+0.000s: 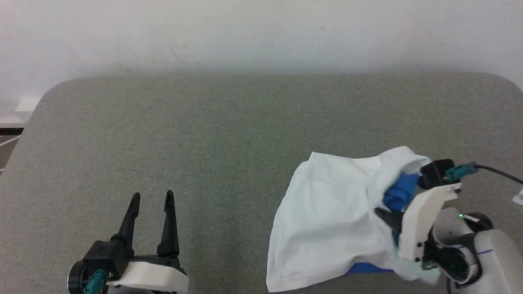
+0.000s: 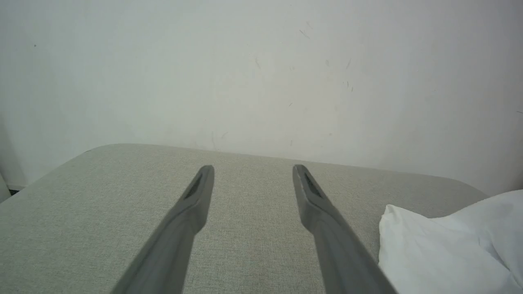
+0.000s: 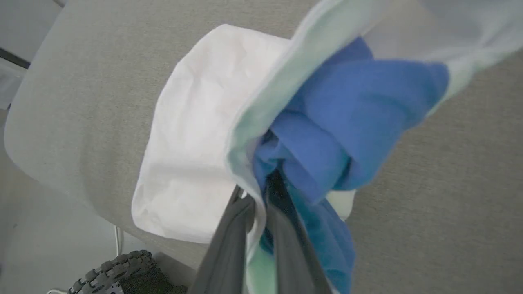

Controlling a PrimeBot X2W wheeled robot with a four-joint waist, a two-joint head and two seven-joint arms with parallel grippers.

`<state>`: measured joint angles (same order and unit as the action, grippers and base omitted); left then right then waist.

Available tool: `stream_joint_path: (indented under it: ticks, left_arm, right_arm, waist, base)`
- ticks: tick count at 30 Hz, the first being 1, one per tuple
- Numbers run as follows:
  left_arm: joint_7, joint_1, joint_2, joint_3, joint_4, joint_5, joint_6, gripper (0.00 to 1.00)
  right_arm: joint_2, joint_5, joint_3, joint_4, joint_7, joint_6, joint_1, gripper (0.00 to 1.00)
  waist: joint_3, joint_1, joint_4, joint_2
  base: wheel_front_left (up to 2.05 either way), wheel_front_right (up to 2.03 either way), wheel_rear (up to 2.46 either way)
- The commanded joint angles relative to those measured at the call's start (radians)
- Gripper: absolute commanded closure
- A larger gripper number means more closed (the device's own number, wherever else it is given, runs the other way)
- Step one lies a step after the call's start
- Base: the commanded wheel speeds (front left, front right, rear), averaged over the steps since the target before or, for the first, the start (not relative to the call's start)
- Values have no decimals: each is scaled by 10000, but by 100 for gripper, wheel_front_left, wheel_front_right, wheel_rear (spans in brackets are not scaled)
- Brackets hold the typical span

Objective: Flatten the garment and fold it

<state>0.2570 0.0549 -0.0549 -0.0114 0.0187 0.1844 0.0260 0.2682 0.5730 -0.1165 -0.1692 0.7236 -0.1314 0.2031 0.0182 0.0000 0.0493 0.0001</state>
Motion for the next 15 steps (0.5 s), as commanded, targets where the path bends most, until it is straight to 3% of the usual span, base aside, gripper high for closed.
stream_joint_path:
  ticks: [1, 7, 15]
  left_arm:
    - [47, 121, 35, -45, 41, -39, 17, 0]
    - [47, 49, 39, -178, 70, -43, 60, 0]
    - [47, -432, 44, -480, 209, 84, 120, 0]
  right_arm:
    - [-367, 205, -279, 112, 107, 7, 50, 100]
    - [-1582, 725, -1020, -469, -57, 7, 610, 100]
    - [-2072, 908, -2019, -2138, -1297, 7, 1717, 100]
  waist:
    - [-226, 0, 112, -1]
    - [-199, 0, 340, -1]
    - [444, 0, 699, -1]
  base:
    - [0, 0, 0]
    - [0, 0, 0]
    - [0, 0, 0]
